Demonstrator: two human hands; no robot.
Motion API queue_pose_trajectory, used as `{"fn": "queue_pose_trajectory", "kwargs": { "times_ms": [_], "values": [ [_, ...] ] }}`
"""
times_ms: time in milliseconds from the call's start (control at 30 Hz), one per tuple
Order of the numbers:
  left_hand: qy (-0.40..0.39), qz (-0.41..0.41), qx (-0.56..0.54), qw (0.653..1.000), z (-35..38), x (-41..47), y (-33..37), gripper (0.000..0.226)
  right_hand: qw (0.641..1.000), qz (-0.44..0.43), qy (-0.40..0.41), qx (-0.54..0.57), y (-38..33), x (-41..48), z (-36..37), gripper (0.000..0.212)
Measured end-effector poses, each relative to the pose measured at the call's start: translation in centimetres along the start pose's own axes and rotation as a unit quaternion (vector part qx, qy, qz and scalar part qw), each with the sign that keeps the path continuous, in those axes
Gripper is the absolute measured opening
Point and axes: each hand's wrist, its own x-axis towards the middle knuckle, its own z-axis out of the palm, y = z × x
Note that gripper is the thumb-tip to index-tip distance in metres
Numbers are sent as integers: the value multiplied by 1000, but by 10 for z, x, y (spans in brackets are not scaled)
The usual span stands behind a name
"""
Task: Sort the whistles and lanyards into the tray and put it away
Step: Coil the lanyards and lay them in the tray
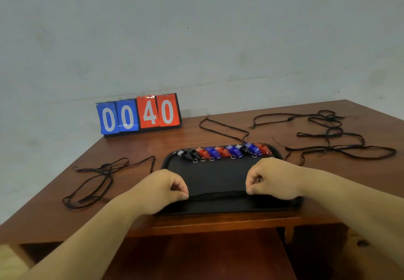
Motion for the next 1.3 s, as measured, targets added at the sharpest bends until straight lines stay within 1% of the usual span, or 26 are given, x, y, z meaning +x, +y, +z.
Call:
{"fn": "queue_pose_trajectory", "kwargs": {
  "times_ms": [133, 267, 333, 433, 500, 600, 633, 800, 1067, 1200, 1300],
  "values": [
    [-8, 7, 3, 1000, 0, -6, 2, 5, 1000, -3, -9, 2, -2, -3, 5, 10],
    [-14, -1, -9, 1000, 1, -12, 4, 7, 1000, -1, -13, 8, -4, -11, 5, 14],
    [-9, -14, -28, 999, 3, -16, 5, 13, 1000, 0, -17, 13, -7, -16, 4, 17],
    [5, -34, -55, 998, 6, -19, 5, 21, 1000, -13, -20, 7, -9, -21, 5, 13],
    [10, -37, -57, 998, 9, -21, 7, 19, 1000, -17, -15, 15, -9, -22, 8, 10],
    [15, -35, -65, 997, 9, -21, 10, 5, 1000, -19, -17, 12, -10, -21, 8, 11],
    [11, -34, -71, 997, 8, -21, 10, 4, 1000, -19, -22, 7, -11, -21, 7, 12],
    [-10, -22, -69, 997, 3, -23, 12, 2, 999, -17, -34, 18, -12, -21, 2, 20],
    [-28, -23, -72, 997, -6, -8, 12, 9, 999, -16, -39, 13, -13, -8, -8, 22],
    [-2, -16, -79, 997, -14, 11, 17, 7, 1000, -13, -19, 20, -13, 7, -20, 22],
    [7, -14, -82, 997, -24, 33, 21, 8, 1000, -14, 15, 15, -10, 25, -34, 23]
  ]
}}
